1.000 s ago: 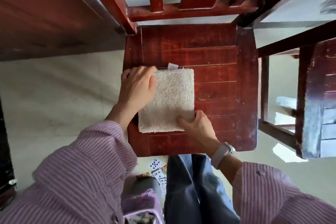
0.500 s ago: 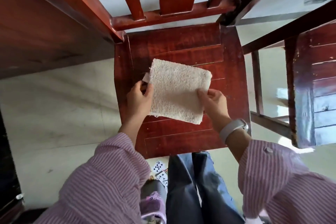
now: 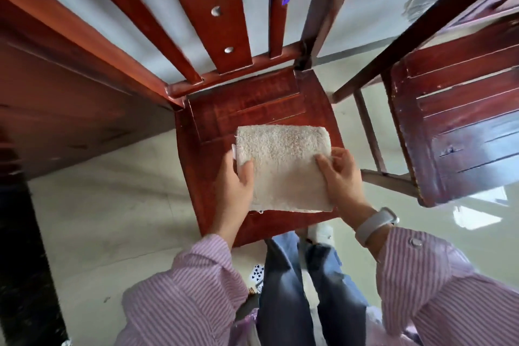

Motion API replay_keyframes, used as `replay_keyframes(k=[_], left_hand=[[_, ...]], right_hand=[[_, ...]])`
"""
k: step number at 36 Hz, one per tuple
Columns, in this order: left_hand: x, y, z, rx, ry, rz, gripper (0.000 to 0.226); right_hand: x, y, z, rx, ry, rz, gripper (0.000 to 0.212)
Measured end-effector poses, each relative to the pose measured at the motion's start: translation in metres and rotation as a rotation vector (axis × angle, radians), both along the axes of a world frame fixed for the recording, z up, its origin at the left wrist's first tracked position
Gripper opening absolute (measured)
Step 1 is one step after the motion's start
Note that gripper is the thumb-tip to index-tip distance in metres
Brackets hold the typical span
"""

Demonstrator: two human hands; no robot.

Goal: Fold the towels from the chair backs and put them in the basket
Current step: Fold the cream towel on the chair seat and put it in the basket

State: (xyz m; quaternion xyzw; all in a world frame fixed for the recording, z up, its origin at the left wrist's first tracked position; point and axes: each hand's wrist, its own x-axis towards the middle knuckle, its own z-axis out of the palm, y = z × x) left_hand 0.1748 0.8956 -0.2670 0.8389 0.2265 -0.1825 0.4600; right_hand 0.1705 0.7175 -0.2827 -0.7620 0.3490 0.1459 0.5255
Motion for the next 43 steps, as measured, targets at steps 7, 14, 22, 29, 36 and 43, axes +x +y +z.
replay_keyframes(k=[7,14,22,29,36,43], left_hand=[[-0.022,-0.083,0.076,-0.073,-0.089,-0.159,0.051],[-0.035,-0.216,0.144,-0.028,-0.199,-0.412,0.045],[-0.094,-0.419,0.193,-0.077,-0.245,-0.591,0.043],[-0.147,-0.58,0.214,-0.101,-0.226,-0.82,0.043],[-0.155,-0.73,0.222,-0.164,-0.221,-1.053,0.043],[-0.134,-0.884,0.217,-0.2,-0.205,-1.125,0.041]], right_hand=[[-0.036,-0.077,0.083,-0.041,-0.117,-0.115,0.023],[-0.094,-0.201,0.155,-0.037,-0.232,-0.326,0.023],[-0.196,-0.384,0.205,-0.074,-0.349,-0.508,0.013],[-0.273,-0.518,0.235,-0.277,-0.344,-0.695,0.013],[-0.308,-0.627,0.244,-0.342,-0.322,-0.944,0.012],[-0.295,-0.762,0.235,-0.378,-0.295,-1.088,0.014]])
